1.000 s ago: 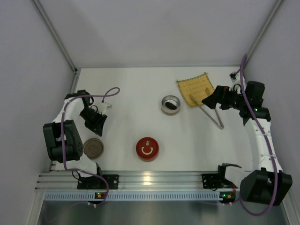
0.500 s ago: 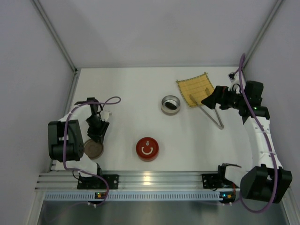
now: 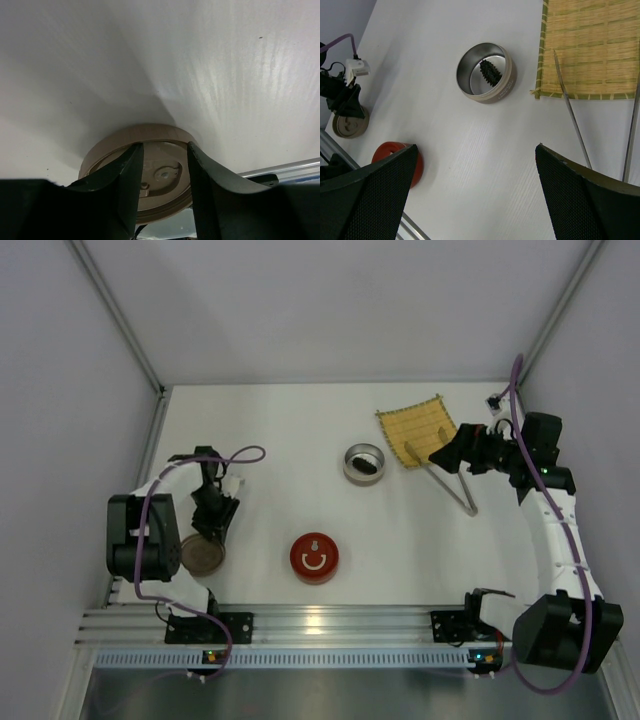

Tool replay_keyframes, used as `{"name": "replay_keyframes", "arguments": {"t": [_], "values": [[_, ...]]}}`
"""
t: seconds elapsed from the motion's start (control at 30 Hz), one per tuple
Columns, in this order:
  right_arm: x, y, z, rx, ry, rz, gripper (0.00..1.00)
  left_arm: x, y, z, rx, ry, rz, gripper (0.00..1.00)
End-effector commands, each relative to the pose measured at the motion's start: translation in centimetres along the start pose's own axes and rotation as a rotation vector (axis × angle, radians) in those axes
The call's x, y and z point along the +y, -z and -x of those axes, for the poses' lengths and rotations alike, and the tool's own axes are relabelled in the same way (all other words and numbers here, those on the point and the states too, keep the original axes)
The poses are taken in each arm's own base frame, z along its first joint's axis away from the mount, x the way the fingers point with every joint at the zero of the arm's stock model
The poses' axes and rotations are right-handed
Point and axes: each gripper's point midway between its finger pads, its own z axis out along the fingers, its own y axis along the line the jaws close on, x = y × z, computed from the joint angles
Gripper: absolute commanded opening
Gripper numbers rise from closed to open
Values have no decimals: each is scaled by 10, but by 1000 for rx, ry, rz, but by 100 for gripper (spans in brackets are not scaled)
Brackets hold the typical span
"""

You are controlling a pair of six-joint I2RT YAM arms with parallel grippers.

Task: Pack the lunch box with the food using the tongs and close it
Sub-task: Move the box lid to the center of the board, then pick up the box lid from the center of the board.

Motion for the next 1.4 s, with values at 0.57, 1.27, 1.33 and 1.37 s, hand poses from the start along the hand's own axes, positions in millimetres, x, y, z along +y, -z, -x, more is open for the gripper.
{"name": "replay_keyframes", "arguments": {"t": [0.57,1.27,1.33,1.37], "values": [[0,5,7,-22,25,2,100,-57,31,84,-294,-356,-123,47],[6,11,9,-33,34,2,99,-66,16,20,-7,-488,126,44],[5,10,10,-34,29,2,99,-71,12,14,25,-507,112,43],[5,9,9,-31,26,3,99,-72,10,12,35,-512,110,43]]}}
